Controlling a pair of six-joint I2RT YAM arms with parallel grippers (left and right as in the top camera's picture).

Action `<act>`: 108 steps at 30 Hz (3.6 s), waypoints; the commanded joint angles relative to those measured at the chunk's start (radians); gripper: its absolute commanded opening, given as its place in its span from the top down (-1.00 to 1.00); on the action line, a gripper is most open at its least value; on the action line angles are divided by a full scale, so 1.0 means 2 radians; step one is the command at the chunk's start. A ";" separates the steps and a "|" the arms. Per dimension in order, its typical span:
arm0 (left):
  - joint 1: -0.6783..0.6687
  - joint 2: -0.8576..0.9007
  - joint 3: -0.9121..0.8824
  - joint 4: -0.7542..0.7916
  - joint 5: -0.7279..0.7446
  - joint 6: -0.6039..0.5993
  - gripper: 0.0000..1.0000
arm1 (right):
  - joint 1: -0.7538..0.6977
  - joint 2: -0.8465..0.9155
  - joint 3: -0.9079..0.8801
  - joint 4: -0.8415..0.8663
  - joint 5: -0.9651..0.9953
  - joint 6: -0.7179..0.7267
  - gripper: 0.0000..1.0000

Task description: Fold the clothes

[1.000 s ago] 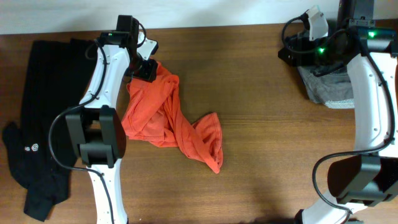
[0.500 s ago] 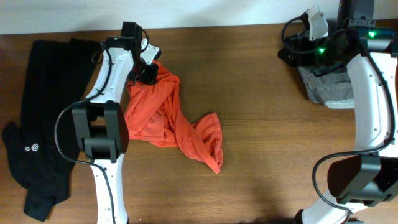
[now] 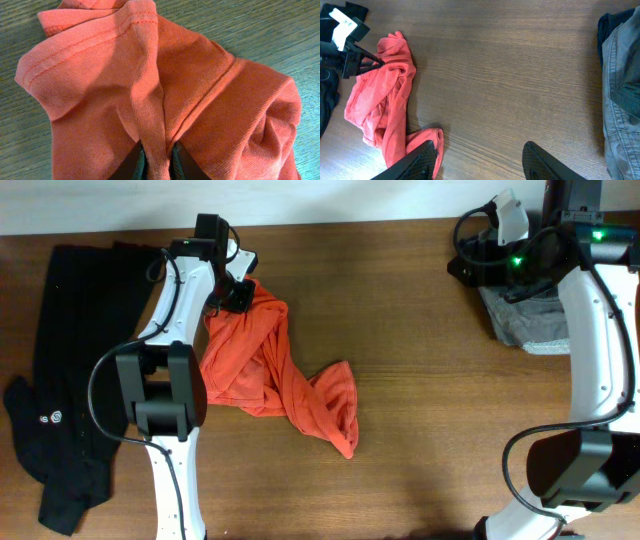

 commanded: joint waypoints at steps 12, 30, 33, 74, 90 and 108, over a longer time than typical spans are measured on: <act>0.000 0.003 0.040 -0.013 0.007 -0.003 0.58 | 0.001 0.004 0.001 0.002 0.004 -0.005 -0.21; 0.000 0.003 0.043 -0.027 0.007 -0.002 0.78 | 0.001 0.004 0.001 -0.001 0.004 -0.006 -0.21; 0.000 0.003 0.045 -0.021 -0.013 -0.003 0.98 | 0.001 0.004 0.001 -0.001 0.004 -0.006 -0.21; -0.025 -0.066 0.490 -0.186 -0.101 -0.017 0.99 | 0.133 0.004 -0.042 -0.100 0.031 0.032 -0.18; -0.001 -0.067 0.488 -0.153 -0.150 -0.020 0.99 | 0.248 0.003 -0.188 -0.068 0.085 0.113 -0.11; 0.025 -0.067 0.459 -0.151 -0.143 -0.044 0.99 | 0.357 0.004 -0.369 0.002 0.081 0.168 -0.11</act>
